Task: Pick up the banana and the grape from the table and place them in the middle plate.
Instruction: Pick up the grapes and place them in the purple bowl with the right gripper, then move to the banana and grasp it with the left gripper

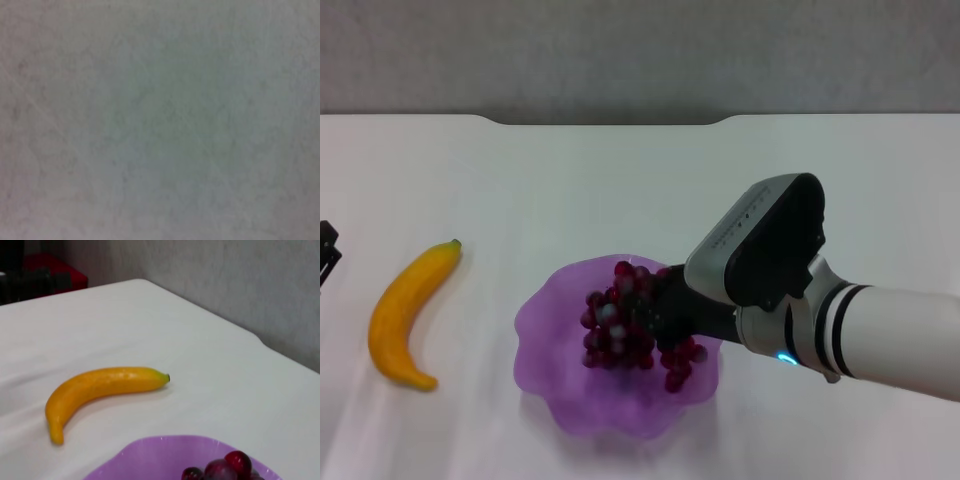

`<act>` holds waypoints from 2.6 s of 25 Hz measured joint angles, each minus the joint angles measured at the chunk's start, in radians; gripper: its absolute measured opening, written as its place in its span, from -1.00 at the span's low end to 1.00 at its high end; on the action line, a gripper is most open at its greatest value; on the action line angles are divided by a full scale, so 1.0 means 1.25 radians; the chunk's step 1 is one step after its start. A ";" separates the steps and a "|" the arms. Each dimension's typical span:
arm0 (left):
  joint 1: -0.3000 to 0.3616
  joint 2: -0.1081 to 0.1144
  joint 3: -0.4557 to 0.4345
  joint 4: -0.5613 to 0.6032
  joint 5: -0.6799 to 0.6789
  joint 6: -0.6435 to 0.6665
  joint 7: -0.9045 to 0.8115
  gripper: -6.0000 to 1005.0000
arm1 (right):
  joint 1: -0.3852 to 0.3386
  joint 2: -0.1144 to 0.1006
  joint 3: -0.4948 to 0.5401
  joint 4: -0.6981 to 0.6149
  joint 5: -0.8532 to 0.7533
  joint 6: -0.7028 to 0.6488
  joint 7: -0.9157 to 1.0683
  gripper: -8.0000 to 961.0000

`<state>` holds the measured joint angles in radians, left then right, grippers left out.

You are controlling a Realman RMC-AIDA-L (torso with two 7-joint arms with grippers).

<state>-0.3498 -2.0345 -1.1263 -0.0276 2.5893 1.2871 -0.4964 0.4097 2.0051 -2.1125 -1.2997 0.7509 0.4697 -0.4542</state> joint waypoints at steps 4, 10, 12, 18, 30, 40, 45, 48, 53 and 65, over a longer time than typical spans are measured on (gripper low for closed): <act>0.000 0.000 0.002 0.000 0.000 0.000 0.001 0.78 | 0.000 0.000 -0.007 0.004 0.002 0.000 -0.017 -0.48; -0.002 0.001 0.004 -0.004 0.006 0.000 0.003 0.78 | 0.013 0.001 -0.009 0.027 0.009 -0.003 -0.029 -0.41; 0.000 0.001 0.004 -0.008 0.006 0.000 0.004 0.78 | 0.020 0.001 -0.008 0.042 0.012 -0.005 -0.028 -0.34; 0.001 0.002 0.004 -0.009 0.006 0.000 0.004 0.78 | 0.023 0.002 -0.003 0.054 0.028 -0.019 -0.027 0.08; 0.003 0.002 0.004 -0.009 0.002 0.000 0.004 0.78 | 0.022 0.000 0.035 0.035 0.041 -0.024 -0.030 0.64; 0.001 0.002 0.004 -0.009 0.005 -0.004 0.004 0.78 | 0.008 -0.001 0.111 -0.080 0.032 -0.019 -0.081 0.71; 0.000 0.002 0.004 -0.009 0.006 -0.005 0.004 0.78 | -0.050 -0.001 0.164 -0.184 0.030 -0.021 -0.124 0.68; 0.000 0.002 0.004 -0.008 0.007 -0.007 0.006 0.78 | -0.081 -0.001 0.195 -0.222 0.030 -0.022 -0.150 0.64; -0.003 0.002 0.005 -0.005 0.008 -0.015 0.013 0.78 | -0.159 0.000 0.269 -0.306 0.037 -0.030 -0.159 0.56; -0.003 -0.002 0.034 -0.012 0.032 -0.013 0.055 0.78 | -0.364 -0.004 0.290 -0.378 0.033 -0.233 -0.185 -0.43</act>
<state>-0.3538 -2.0366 -1.0839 -0.0426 2.6290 1.2704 -0.4273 -0.0457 2.0004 -1.7503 -1.7725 0.7926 0.1789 -0.6851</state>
